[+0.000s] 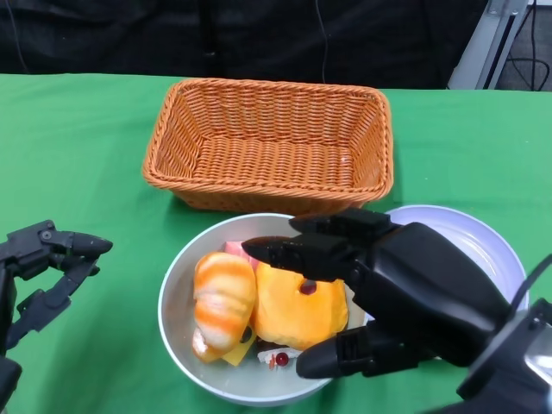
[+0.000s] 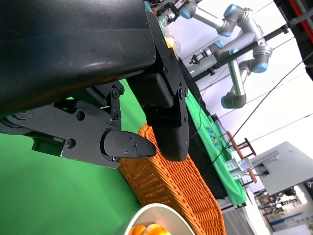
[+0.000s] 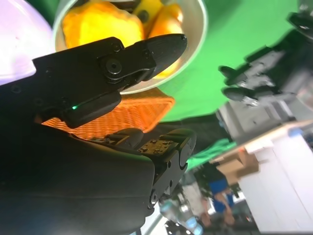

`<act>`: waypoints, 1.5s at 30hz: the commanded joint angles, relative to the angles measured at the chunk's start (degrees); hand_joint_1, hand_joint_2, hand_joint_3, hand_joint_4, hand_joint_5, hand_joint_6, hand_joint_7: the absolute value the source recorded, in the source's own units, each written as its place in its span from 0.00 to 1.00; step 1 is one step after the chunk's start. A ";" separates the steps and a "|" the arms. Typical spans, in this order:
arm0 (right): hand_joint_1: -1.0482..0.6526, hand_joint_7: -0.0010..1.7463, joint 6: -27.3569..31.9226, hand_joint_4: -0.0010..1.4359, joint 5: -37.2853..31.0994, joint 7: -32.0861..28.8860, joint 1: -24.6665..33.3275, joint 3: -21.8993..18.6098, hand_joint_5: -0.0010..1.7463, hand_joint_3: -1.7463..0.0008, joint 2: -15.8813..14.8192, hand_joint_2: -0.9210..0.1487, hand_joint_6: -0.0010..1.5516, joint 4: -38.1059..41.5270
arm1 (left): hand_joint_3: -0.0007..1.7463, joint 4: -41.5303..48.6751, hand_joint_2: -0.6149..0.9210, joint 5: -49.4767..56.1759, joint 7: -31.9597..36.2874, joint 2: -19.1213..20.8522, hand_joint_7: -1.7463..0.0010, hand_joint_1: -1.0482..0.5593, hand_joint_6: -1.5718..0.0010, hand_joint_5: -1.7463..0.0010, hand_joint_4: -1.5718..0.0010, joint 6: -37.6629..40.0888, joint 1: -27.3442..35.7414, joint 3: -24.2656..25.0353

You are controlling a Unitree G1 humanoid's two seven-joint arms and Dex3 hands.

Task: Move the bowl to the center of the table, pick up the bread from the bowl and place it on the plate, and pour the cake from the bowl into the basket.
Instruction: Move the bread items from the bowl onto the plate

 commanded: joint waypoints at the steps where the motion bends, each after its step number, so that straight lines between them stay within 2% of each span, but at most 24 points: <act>1: 0.11 0.00 1.03 0.16 -3.48 0.25 -2.16 1.77 0.06 0.94 0.15 0.00 0.23 3.37 | 0.14 -0.54 1.00 -0.07 0.94 0.70 0.59 0.58 0.40 0.32 0.50 -0.04 0.49 0.55; 7: 0.10 0.01 0.83 0.16 -9.81 -1.53 -5.20 4.97 0.05 0.93 0.42 0.00 0.24 11.00 | 0.14 -0.86 1.00 -0.61 0.44 0.87 0.58 0.58 0.40 0.32 0.50 0.16 0.83 0.49; 15: 0.09 0.01 -1.65 0.19 -11.51 -4.84 -7.48 7.31 0.06 0.94 0.71 0.00 0.26 18.73 | 0.14 -1.51 1.00 -0.99 0.11 0.94 0.58 0.58 0.40 0.33 0.50 0.94 1.24 0.35; 27: 0.07 0.01 -3.43 0.17 -14.06 -6.67 -9.04 11.43 0.04 0.93 1.50 0.00 0.27 25.61 | 0.14 -3.35 1.00 -1.80 -0.66 1.04 0.57 0.60 0.41 0.32 0.49 2.35 2.01 0.05; 34: 0.08 0.01 -2.59 0.19 -20.99 -12.34 -8.64 15.52 0.03 0.96 2.39 0.00 0.31 28.81 | 0.14 -3.93 1.00 -1.02 -0.17 1.20 0.56 0.58 0.41 0.32 0.49 2.76 2.46 0.04; 38: 0.13 0.02 -1.20 0.23 -27.01 -17.69 -8.43 18.33 0.04 0.99 2.93 0.01 0.36 30.98 | 0.14 -4.28 1.00 -1.69 -0.70 1.19 0.56 0.59 0.41 0.32 0.49 2.99 2.68 0.03; 40: 0.19 0.02 -0.64 0.26 -28.52 -19.22 -8.26 19.08 0.04 0.99 3.11 0.01 0.38 31.51 | 0.14 -4.25 1.00 -2.14 -1.12 1.19 0.56 0.59 0.41 0.32 0.49 2.95 2.70 -0.01; 43: 0.27 0.02 0.41 0.33 -30.53 -21.47 -7.91 19.93 0.05 1.00 3.21 0.03 0.41 32.11 | 0.14 -4.24 1.00 -2.28 -1.37 1.13 0.56 0.59 0.41 0.32 0.49 2.92 2.69 -0.02; 45: 0.34 0.03 0.55 0.41 -31.24 -24.04 -7.69 20.15 0.06 1.00 3.26 0.03 0.48 33.08 | 0.14 -4.02 1.00 -2.03 -1.22 1.14 0.56 0.58 0.40 0.32 0.48 2.52 2.58 -0.05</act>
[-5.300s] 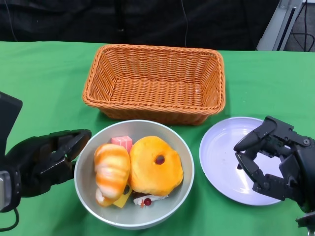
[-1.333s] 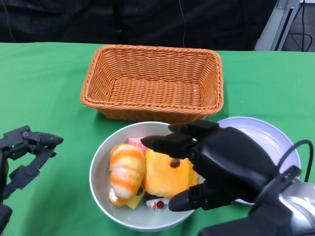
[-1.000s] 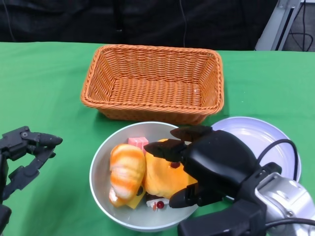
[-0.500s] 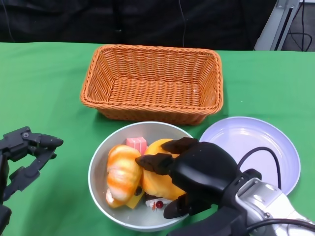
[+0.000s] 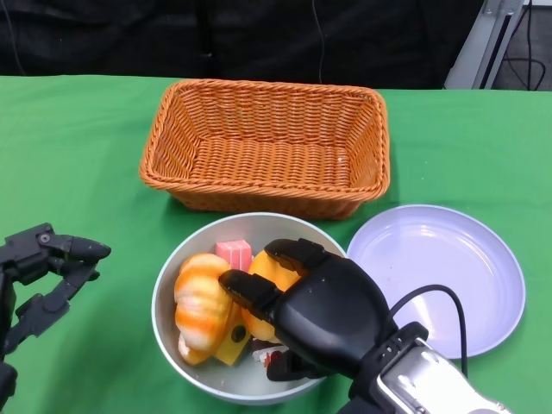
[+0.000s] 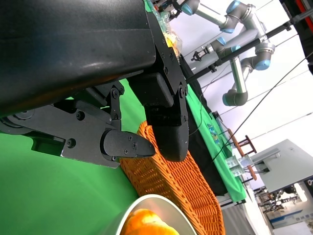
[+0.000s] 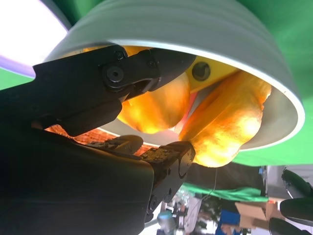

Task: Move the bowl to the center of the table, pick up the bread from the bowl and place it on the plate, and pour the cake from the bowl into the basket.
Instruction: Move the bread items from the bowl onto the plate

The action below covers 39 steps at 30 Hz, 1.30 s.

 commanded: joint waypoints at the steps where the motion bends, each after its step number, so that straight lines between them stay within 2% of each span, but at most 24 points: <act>1: 0.36 0.03 -0.04 0.43 -0.37 -2.27 1.52 0.79 0.06 1.00 -0.51 0.04 0.50 2.43 | 0.14 -0.33 1.00 -0.39 -0.37 1.07 0.56 0.58 0.40 0.32 0.47 -0.01 0.54 0.38; 5: 0.44 0.04 -2.04 0.64 3.68 -5.50 1.88 -0.43 0.08 1.00 -0.28 0.03 0.63 3.11 | 0.14 -0.61 1.00 -0.34 -0.39 1.08 0.56 0.58 0.40 0.32 0.47 0.41 0.58 0.26; 8: 0.46 0.04 -3.52 0.75 5.85 -5.75 1.45 -1.06 0.12 1.00 -0.94 0.02 0.67 2.36 | 0.14 -0.53 1.00 -0.13 -0.27 1.05 0.56 0.58 0.40 0.32 0.47 0.30 0.51 0.21; 9: 0.46 0.03 -4.01 0.74 6.59 -5.53 1.22 -1.35 0.24 1.00 -1.14 0.02 0.69 1.94 | 0.14 -0.40 1.00 0.08 -0.11 1.07 0.56 0.58 0.40 0.32 0.47 0.32 0.43 0.20; 10: 0.46 0.03 -4.63 0.68 7.41 -5.55 1.01 -1.71 0.40 1.00 -1.28 0.02 0.71 1.66 | 0.14 -0.20 1.00 0.31 0.03 1.09 0.56 0.58 0.40 0.32 0.46 0.19 0.33 0.20; 11: 0.47 0.02 -5.23 0.65 8.18 -5.66 0.84 -2.04 0.50 1.00 -1.40 0.02 0.73 1.52 | 0.13 -0.04 1.00 0.44 0.11 1.09 0.56 0.58 0.40 0.32 0.46 0.07 0.26 0.20; 12: 0.47 0.02 -5.64 0.63 8.74 -5.53 0.73 -2.37 0.57 1.00 -1.47 0.02 0.74 1.30 | 0.13 0.06 1.00 0.50 0.13 1.06 0.56 0.58 0.40 0.32 0.46 0.04 0.20 0.19; 13: 0.47 0.02 -5.99 0.62 9.34 -5.31 0.59 -2.78 0.60 1.00 -1.51 0.02 0.75 1.03 | 0.13 -0.04 1.00 0.27 -0.01 0.98 0.56 0.57 0.40 0.32 0.46 0.37 0.23 0.16; 15: 0.46 0.02 -6.37 0.59 9.93 -4.94 0.45 -3.24 0.62 1.00 -1.53 0.01 0.75 0.73 | 0.13 -0.23 1.00 -0.02 -0.20 0.88 0.56 0.58 0.40 0.32 0.46 0.85 0.29 0.14; 25: 0.48 0.02 -11.74 0.55 14.33 -13.97 -1.22 -6.59 0.76 1.00 -0.43 0.02 0.77 3.67 | 0.13 0.79 1.00 0.32 -0.29 1.05 0.56 0.58 0.40 0.31 0.46 -0.06 -0.08 0.05; 32: 0.51 0.04 -13.79 0.48 16.24 -16.32 -1.66 -8.21 0.87 1.00 0.26 0.01 0.77 3.77 | 0.13 0.84 1.00 0.55 -0.23 1.31 0.55 0.58 0.40 0.31 0.46 -0.11 -0.11 0.17; 38: 0.51 0.06 -14.03 0.48 16.90 -16.13 -1.18 -8.82 0.86 1.00 0.59 0.01 0.76 2.99 | 0.12 0.73 1.00 0.45 -0.21 1.31 0.55 0.57 0.40 0.31 0.46 0.31 -0.06 0.23; 39: 0.50 0.06 -13.67 0.50 16.84 -15.73 -1.01 -8.91 0.82 1.00 0.55 0.01 0.76 2.51 | 0.12 0.76 1.00 0.70 -0.14 1.41 0.55 0.57 0.40 0.31 0.46 0.21 -0.05 0.21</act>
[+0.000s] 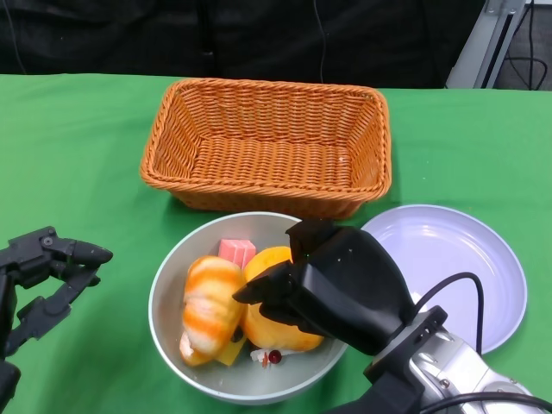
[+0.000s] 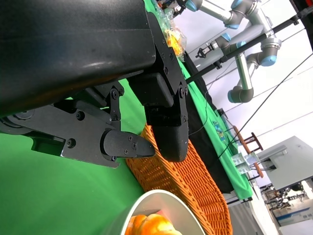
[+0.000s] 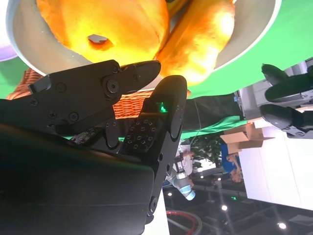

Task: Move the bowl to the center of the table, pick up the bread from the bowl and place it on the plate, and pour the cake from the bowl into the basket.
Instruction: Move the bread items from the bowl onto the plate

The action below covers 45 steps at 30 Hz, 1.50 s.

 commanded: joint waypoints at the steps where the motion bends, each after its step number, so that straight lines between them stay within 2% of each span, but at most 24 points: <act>1: 0.49 0.06 1.02 0.53 0.37 0.87 0.20 -1.20 0.74 1.00 0.05 0.01 0.76 -1.85 | 0.12 0.05 1.00 -0.47 -0.26 1.16 0.55 0.57 0.40 0.32 0.47 -0.05 -0.05 0.34; 3: 0.48 0.06 2.48 0.57 -0.72 1.94 0.46 -1.09 0.63 0.99 -0.08 0.00 0.76 -2.86 | 0.12 0.07 1.00 -1.10 -0.85 1.17 0.55 0.57 0.40 0.32 0.47 0.08 -0.07 0.27; 5: 0.46 0.05 6.60 0.58 -4.27 7.25 1.15 -0.30 0.52 0.98 -0.52 0.00 0.74 -5.94 | 0.13 0.37 1.00 -1.04 -0.88 1.27 0.55 0.57 0.40 0.31 0.47 -0.19 -0.17 0.34; 7: 0.38 0.02 11.62 0.59 -9.13 13.64 2.22 0.89 0.26 0.96 -0.36 0.00 0.66 -9.52 | 0.13 0.39 1.00 -0.86 -0.78 1.30 0.55 0.57 0.41 0.31 0.47 -0.25 -0.20 0.46; 8: 0.35 0.01 14.16 0.60 -11.67 17.00 2.89 1.55 0.18 0.97 0.17 0.00 0.63 -11.27 | 0.13 0.33 1.00 -0.86 -0.76 1.30 0.55 0.58 0.41 0.31 0.47 -0.20 -0.19 0.50; 10: 0.29 0.00 18.50 0.62 -17.45 24.65 3.78 3.20 0.11 0.98 1.42 0.00 0.58 -14.88 | 0.13 0.22 1.00 -0.66 -0.57 1.37 0.55 0.58 0.40 0.31 0.46 0.10 -0.15 0.57; 11: 0.25 0.00 20.00 0.56 -19.85 27.83 3.96 3.93 0.07 0.98 1.91 0.00 0.51 -16.30 | 0.13 0.16 1.00 -0.47 -0.40 1.41 0.55 0.57 0.40 0.31 0.47 0.27 -0.12 0.59; 13: 0.22 0.00 21.63 0.53 -23.86 33.41 3.71 5.15 0.04 0.98 2.78 0.00 0.47 -18.58 | 0.13 0.27 1.00 -0.33 -0.34 1.45 0.55 0.57 0.40 0.31 0.47 0.25 -0.17 0.61; 14: 0.18 0.00 22.13 0.47 -25.30 36.11 3.14 5.61 0.02 0.98 3.45 0.00 0.38 -19.21 | 0.13 0.57 1.00 -0.51 -0.53 1.47 0.55 0.58 0.41 0.32 0.47 0.14 -0.31 0.60; 20: 0.11 0.00 23.30 0.31 -28.09 43.55 0.95 5.79 0.00 0.97 6.70 0.00 0.19 -18.03 | 0.13 0.31 1.00 -0.36 -0.38 1.28 0.54 0.58 0.41 0.31 0.47 0.28 -0.24 0.42; 27: 0.08 0.00 23.86 0.27 -28.74 43.20 0.46 6.07 0.00 0.96 8.56 0.00 0.08 -16.59 | 0.13 0.76 1.00 -0.47 -0.69 1.31 0.54 0.58 0.41 0.31 0.48 -0.16 -0.28 0.34; 31: 0.08 0.00 24.22 0.25 -29.19 42.95 0.50 6.21 0.00 0.96 9.06 0.00 0.07 -16.42 | 0.13 0.77 1.00 -1.12 -1.34 1.29 0.54 0.58 0.42 0.31 0.47 -0.12 -0.31 0.25; 34: 0.08 0.02 24.44 0.26 -29.60 43.26 0.20 6.23 0.00 0.95 9.24 0.00 0.10 -15.88 | 0.13 0.97 1.00 -0.33 -0.80 1.45 0.54 0.57 0.41 0.31 0.47 0.03 -0.42 0.38; 45: 0.08 0.02 26.96 0.29 -30.47 45.25 -4.00 5.74 0.01 0.95 10.06 0.00 0.16 -8.36 | 0.13 0.23 1.00 -0.40 -0.96 1.46 0.53 0.58 0.41 0.31 0.46 0.64 -0.10 0.47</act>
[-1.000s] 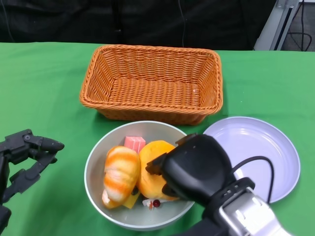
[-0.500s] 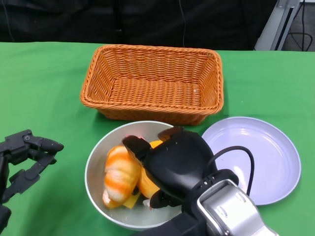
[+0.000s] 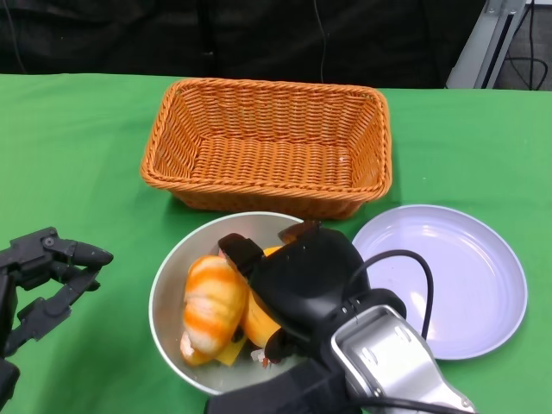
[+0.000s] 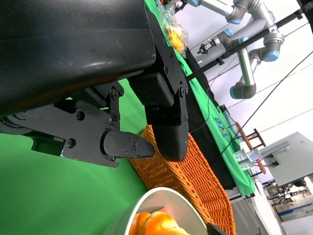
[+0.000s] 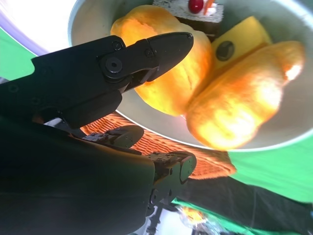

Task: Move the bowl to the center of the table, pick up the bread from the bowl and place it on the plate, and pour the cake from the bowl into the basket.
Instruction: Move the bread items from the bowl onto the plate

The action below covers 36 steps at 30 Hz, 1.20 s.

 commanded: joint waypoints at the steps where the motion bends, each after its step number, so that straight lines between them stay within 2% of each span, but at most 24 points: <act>1: 0.08 0.02 1.12 0.29 -0.65 0.46 -2.31 -0.82 0.01 0.95 0.11 0.00 0.16 2.70 | 0.13 -0.39 1.00 -0.48 0.10 1.09 0.53 0.58 0.41 0.31 0.46 0.46 0.14 0.42; 11: 0.08 0.03 2.68 0.35 0.97 -2.91 -5.75 -0.67 0.03 0.94 -0.02 0.00 0.21 10.94 | 0.12 -0.24 1.00 -0.39 0.14 0.90 0.53 0.59 0.41 0.31 0.46 0.45 0.06 0.30; 23: 0.08 0.04 3.73 0.38 5.13 -4.30 -7.20 -0.30 0.04 0.93 0.26 0.00 0.28 15.25 | 0.13 -0.46 1.00 -0.01 0.28 0.87 0.52 0.58 0.41 0.31 0.46 0.79 0.14 0.17; 29: 0.08 0.04 4.09 0.38 7.88 -3.82 -7.32 0.00 0.03 0.93 -0.18 0.00 0.33 15.15 | 0.13 -1.17 1.00 -0.42 -0.05 0.84 0.52 0.58 0.42 0.31 0.47 1.81 0.44 0.10; 32: 0.07 0.03 4.00 0.36 8.45 -2.16 -7.80 0.46 0.02 0.92 -0.57 0.00 0.31 15.11 | 0.13 -0.95 1.00 -0.34 0.06 0.83 0.52 0.58 0.41 0.31 0.46 1.63 0.30 0.15; 36: 0.07 0.02 4.00 0.40 8.86 -1.21 -8.70 0.90 0.03 0.91 -0.37 0.00 0.32 16.39 | 0.13 -1.16 1.00 -0.54 -0.26 0.96 0.53 0.58 0.41 0.31 0.46 1.58 0.43 0.12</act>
